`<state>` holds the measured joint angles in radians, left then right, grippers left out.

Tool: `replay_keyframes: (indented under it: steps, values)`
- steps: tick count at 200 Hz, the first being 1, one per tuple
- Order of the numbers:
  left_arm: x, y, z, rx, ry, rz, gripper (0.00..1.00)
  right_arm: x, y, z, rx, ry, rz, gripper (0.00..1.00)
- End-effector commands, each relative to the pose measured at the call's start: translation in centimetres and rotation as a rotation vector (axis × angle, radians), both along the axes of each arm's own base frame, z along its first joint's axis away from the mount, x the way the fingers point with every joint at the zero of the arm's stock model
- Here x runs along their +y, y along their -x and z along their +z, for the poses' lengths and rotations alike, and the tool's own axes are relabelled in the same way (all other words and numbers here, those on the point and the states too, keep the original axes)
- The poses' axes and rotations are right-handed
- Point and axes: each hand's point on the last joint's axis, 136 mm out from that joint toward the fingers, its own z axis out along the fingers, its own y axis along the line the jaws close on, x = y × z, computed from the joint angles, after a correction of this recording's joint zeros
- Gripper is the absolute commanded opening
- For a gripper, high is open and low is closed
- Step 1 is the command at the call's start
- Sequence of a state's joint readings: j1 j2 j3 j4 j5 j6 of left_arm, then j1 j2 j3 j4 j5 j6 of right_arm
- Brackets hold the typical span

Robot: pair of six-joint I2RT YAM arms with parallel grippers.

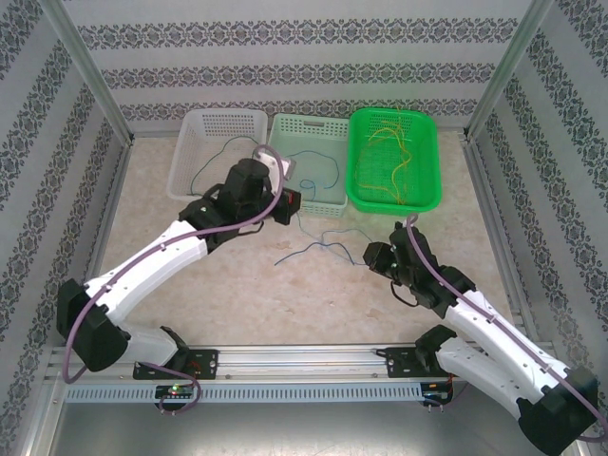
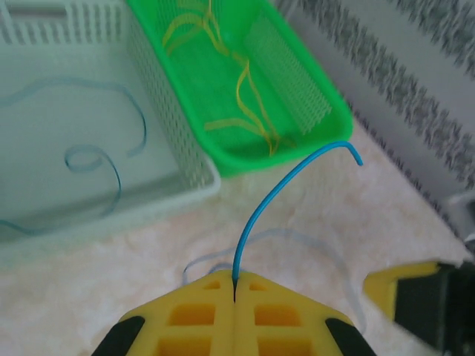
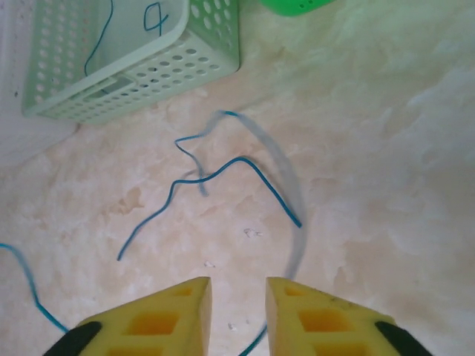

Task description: Untangle the cables

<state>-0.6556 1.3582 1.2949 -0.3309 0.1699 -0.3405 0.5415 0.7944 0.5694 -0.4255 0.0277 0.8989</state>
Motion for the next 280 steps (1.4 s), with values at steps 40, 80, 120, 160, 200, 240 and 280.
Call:
replay_keyframes:
  steps: [40,80,120,160,200,240,280]
  values:
    - [2.0,-1.1,18.4,-0.373,0.150,0.038,0.00,0.6,-1.0,2.8,-0.098,-0.004,0.025,0.71]
    - [1.9,-2.1,24.0,-0.498,0.177,0.041,0.00,0.5,-1.2,2.8,-0.109,0.007,0.025,0.75]
    - [2.1,-5.4,26.8,-0.557,0.177,0.062,0.00,1.0,-1.5,2.6,-0.099,0.013,0.046,0.75]
    - [3.4,-8.7,29.6,-0.621,0.214,0.101,0.00,1.2,-1.8,2.4,-0.094,0.029,0.059,0.75]
    - [4.4,-11.5,30.8,-0.670,0.249,0.137,0.00,1.4,-2.1,2.4,-0.090,0.035,0.070,0.75]
    - [4.8,-11.9,32.4,-0.728,0.306,0.140,0.00,1.3,-2.4,2.5,-0.087,0.035,0.065,0.75]
    - [5.5,-11.0,34.6,-0.819,0.321,0.150,0.00,1.3,-2.7,2.5,-0.082,0.036,0.067,0.75]
